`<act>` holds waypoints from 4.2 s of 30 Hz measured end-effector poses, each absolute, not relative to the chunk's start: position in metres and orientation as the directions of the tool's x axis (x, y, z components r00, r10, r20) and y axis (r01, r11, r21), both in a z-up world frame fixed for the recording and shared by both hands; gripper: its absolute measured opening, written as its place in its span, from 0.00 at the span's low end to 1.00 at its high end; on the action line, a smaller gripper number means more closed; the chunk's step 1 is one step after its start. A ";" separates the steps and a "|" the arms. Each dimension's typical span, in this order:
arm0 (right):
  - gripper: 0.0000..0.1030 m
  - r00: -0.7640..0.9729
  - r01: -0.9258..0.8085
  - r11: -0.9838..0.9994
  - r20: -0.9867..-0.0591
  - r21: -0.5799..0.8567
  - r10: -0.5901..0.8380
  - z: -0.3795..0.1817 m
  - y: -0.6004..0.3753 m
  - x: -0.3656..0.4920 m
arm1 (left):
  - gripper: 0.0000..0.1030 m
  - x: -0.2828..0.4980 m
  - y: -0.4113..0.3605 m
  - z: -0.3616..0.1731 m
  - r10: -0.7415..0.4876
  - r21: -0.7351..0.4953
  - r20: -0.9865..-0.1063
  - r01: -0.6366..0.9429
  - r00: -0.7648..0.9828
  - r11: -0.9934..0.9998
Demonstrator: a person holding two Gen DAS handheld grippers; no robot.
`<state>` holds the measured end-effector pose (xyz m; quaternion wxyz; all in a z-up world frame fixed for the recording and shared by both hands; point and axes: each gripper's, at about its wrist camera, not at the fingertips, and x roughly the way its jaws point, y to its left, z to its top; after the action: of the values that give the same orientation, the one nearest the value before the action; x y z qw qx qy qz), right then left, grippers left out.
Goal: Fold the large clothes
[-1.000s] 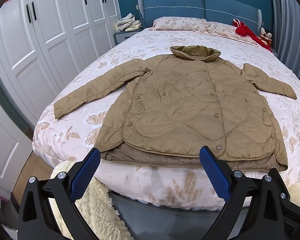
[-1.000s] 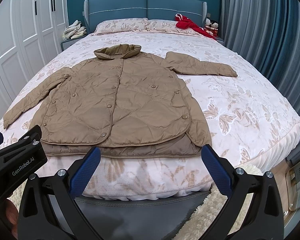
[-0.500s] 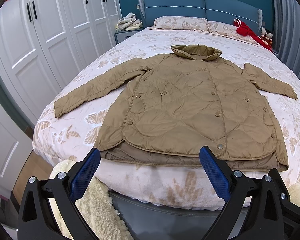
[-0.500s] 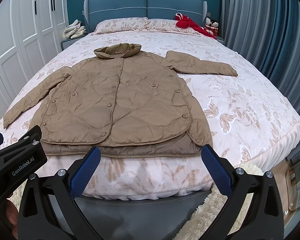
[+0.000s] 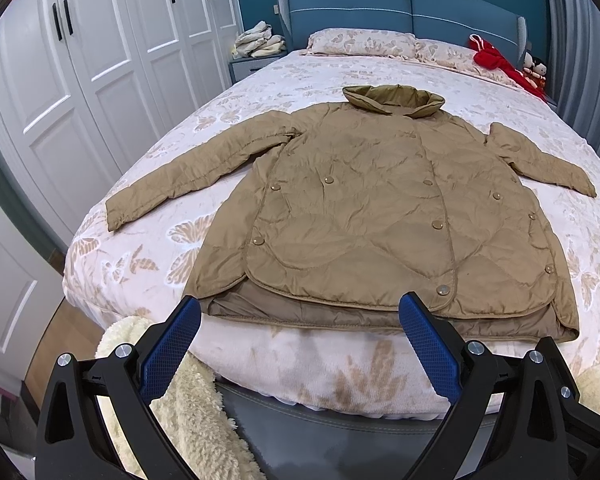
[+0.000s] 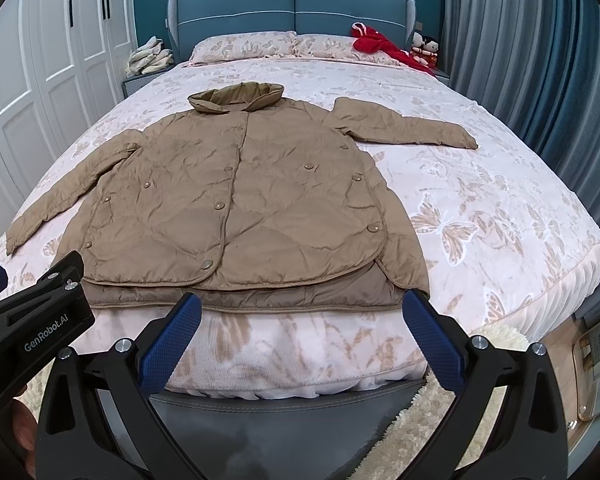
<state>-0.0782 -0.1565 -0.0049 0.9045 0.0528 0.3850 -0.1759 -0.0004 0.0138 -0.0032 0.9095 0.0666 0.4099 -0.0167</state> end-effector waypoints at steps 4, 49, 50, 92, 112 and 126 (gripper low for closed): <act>0.95 0.640 0.337 0.941 -0.727 -0.024 -0.248 -0.014 -0.159 -0.071 | 0.94 0.010 0.013 -0.011 0.011 0.089 -0.762 0.088 0.647 0.992; 0.02 0.669 0.740 0.355 -0.683 0.571 -0.294 -0.099 -0.677 0.200 | 0.94 0.262 -0.009 -0.082 0.239 0.198 -0.793 -0.134 0.560 0.971; 0.02 0.693 0.717 0.376 -0.657 0.587 -0.297 -0.089 -0.672 0.201 | 0.94 0.260 -0.009 -0.082 0.237 0.197 -0.794 -0.133 0.560 0.971; 0.49 0.670 0.147 0.860 -0.689 0.488 0.276 -0.048 -0.305 0.210 | 0.94 0.285 0.032 -0.077 -0.289 -0.392 -0.842 -0.149 0.455 0.908; 0.01 0.641 0.415 0.796 -0.762 0.442 0.089 -0.111 -0.410 0.268 | 0.14 0.312 -0.017 -0.107 -0.109 -0.142 -0.874 -0.035 0.474 0.989; 0.07 0.676 0.333 0.908 -0.736 0.255 -0.041 -0.038 -0.350 0.227 | 0.31 0.282 -0.005 -0.045 0.018 -0.018 -0.788 -0.053 0.615 0.998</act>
<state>0.2267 -0.3499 -0.0383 0.8959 0.1878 0.3889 -0.1043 0.2824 -0.0050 -0.0449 0.8985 -0.0195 0.4382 0.0198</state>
